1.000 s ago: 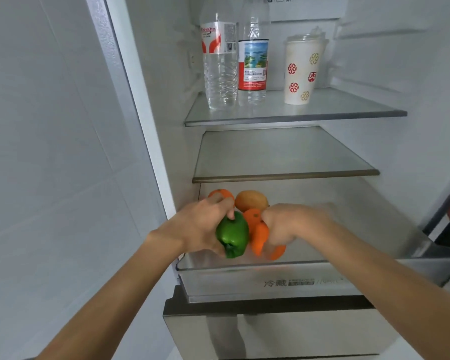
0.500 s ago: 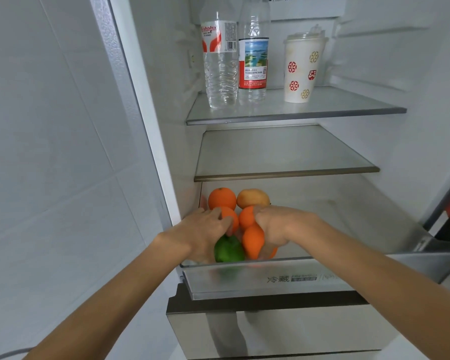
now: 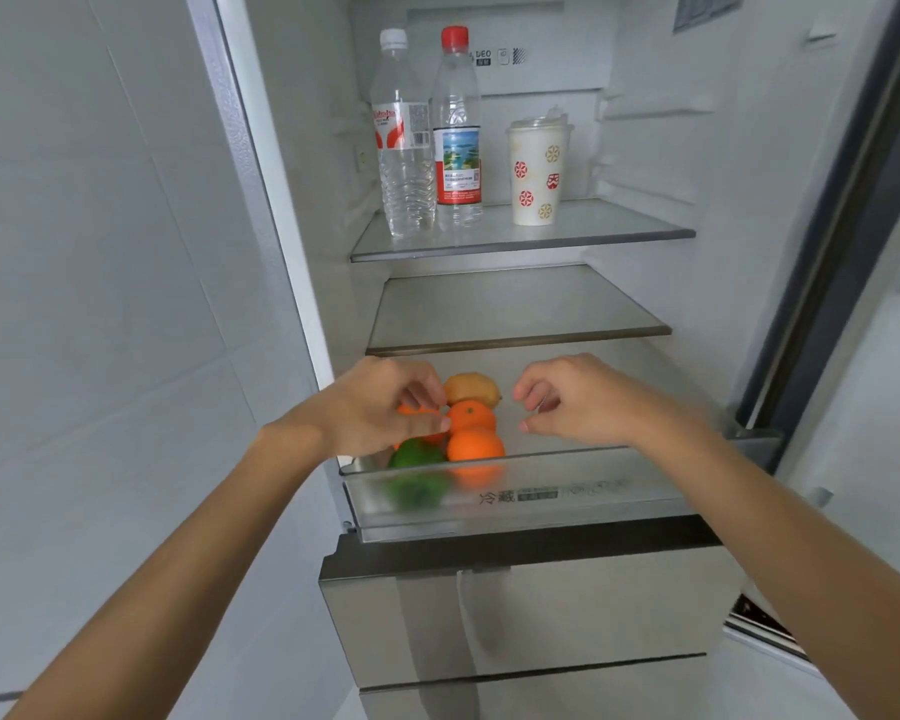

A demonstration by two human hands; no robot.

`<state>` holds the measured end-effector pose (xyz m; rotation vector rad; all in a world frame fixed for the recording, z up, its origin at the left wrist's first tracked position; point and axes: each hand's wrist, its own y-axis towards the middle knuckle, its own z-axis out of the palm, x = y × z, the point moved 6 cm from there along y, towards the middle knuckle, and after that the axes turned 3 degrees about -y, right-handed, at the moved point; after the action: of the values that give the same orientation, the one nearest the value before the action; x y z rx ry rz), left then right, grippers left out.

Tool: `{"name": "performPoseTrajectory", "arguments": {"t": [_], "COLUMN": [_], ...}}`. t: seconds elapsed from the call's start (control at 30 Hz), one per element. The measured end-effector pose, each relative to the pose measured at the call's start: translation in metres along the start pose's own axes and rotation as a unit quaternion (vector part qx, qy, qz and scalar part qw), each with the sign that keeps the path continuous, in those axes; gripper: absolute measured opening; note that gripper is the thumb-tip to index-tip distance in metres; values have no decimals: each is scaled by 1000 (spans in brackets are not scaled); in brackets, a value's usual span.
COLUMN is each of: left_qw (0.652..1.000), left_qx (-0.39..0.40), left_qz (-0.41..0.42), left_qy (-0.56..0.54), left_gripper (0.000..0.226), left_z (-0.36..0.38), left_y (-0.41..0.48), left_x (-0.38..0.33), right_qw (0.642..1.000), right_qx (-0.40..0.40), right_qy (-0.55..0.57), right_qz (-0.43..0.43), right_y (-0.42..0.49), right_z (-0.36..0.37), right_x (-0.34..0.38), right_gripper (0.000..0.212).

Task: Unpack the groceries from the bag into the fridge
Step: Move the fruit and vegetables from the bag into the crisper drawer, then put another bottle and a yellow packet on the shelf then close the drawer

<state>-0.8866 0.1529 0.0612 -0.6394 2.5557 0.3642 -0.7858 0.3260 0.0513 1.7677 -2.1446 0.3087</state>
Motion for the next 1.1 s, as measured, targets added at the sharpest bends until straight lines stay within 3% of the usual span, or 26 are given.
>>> {"name": "performPoseTrajectory", "arguments": {"t": [0.23,0.5,0.63,0.73,1.1], "left_qw": [995,978,968,949,871], "left_qx": [3,67,66,124,263], "left_qz": [88,197,231,265,393], "left_qy": [38,10,-78,-121,-130], "left_gripper": [25,18,22,23,19], "left_z": [9,30,42,65,156], "left_y": [28,45,34,21,-64], "left_x": [-58,-80,-111,-138,-278], "right_qw": [995,956,912,882,733], "right_qx": [-79,-188,-269,-282,-331], "right_qy": [14,26,-7,-24,-100], "right_qz": [58,223,308,377,586], "right_y": [-67,-137,-178,-221,-439], "right_z": [-35,-37,-22,-16,-22], "right_x": [-8,-9,10,20,77], "right_gripper": [33,30,26,22,25]}}
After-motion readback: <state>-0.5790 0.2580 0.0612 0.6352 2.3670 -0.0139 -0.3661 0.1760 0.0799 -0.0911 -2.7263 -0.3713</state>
